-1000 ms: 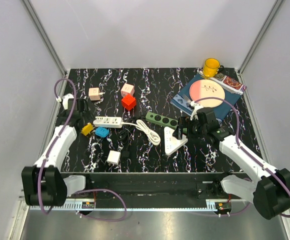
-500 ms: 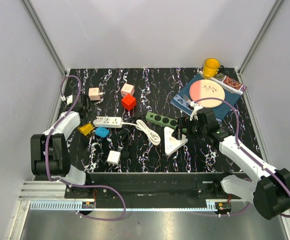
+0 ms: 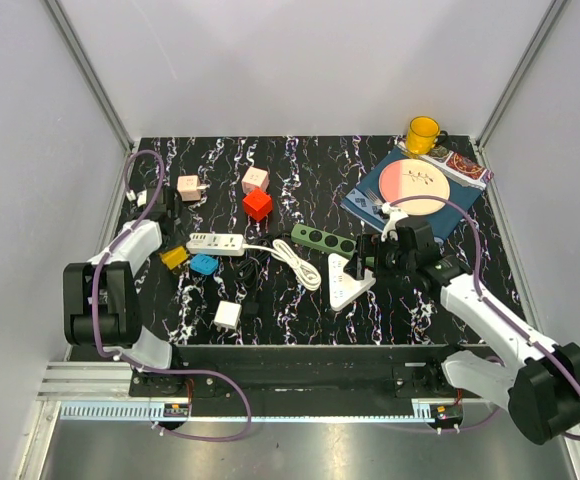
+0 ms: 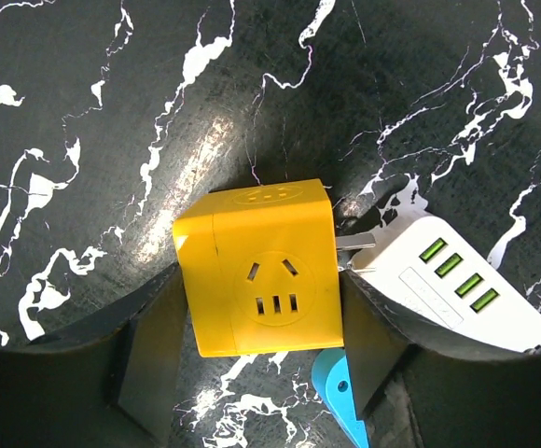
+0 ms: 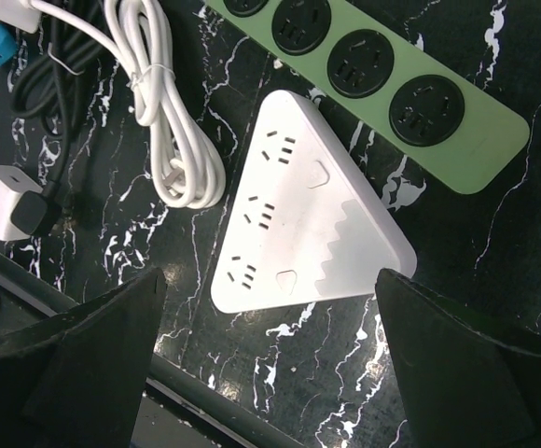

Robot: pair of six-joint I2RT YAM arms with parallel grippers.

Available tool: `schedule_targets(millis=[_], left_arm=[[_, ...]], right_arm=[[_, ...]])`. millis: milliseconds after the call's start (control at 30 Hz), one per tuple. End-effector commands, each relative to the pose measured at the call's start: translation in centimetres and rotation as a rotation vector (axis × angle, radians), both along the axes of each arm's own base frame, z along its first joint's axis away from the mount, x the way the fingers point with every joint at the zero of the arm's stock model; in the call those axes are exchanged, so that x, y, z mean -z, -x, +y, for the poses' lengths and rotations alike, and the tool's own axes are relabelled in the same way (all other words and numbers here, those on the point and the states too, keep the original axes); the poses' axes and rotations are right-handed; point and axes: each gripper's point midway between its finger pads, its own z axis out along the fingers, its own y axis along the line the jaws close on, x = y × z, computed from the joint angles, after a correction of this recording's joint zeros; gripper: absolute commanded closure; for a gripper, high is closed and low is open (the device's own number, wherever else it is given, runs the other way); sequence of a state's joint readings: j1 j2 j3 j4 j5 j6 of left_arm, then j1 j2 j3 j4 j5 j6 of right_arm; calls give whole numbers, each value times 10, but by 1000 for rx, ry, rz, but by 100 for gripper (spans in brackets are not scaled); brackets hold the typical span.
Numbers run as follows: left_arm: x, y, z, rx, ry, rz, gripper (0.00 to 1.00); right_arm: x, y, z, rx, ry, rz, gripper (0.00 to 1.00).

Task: Insert the plug
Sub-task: Pick up the plug from the center of the board.

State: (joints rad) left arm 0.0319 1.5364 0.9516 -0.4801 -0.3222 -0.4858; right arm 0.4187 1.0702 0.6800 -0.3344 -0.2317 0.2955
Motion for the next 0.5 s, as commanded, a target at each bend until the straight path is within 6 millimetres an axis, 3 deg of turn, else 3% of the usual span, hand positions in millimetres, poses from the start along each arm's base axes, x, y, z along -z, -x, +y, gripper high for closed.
schedule_targets(millis=[0,33,100,133,200,233,300,333,467], left_arm=[[-26,-16,-7,34,32,-91,62],[-37,-18,-10,53,32,-129,70],[-47,-19,-18,93,55,-174,76],[-65,-24,-24,127,55,-244,77],[-75,-22,-33,176,74,-300,80],[-94,-25,-44,224,70,-371,80],[-105,-21,-57,279,78,-420,81],[-124,-21,-69,326,74,-488,81],[-156,-7,-108,491,114,-629,81]], right_arm=[[-26,0,9,-23,-66,-52,0],[-30,1,9,-24,-75,-57,0],[-33,4,11,-28,-93,-43,0],[-39,5,12,-28,-105,-52,0],[-44,7,16,-26,-139,-42,0],[-50,8,18,-27,-158,-44,0],[-60,9,26,-35,-216,-37,0],[-64,9,29,-37,-237,-38,0],[-82,12,43,-49,-340,-36,0]])
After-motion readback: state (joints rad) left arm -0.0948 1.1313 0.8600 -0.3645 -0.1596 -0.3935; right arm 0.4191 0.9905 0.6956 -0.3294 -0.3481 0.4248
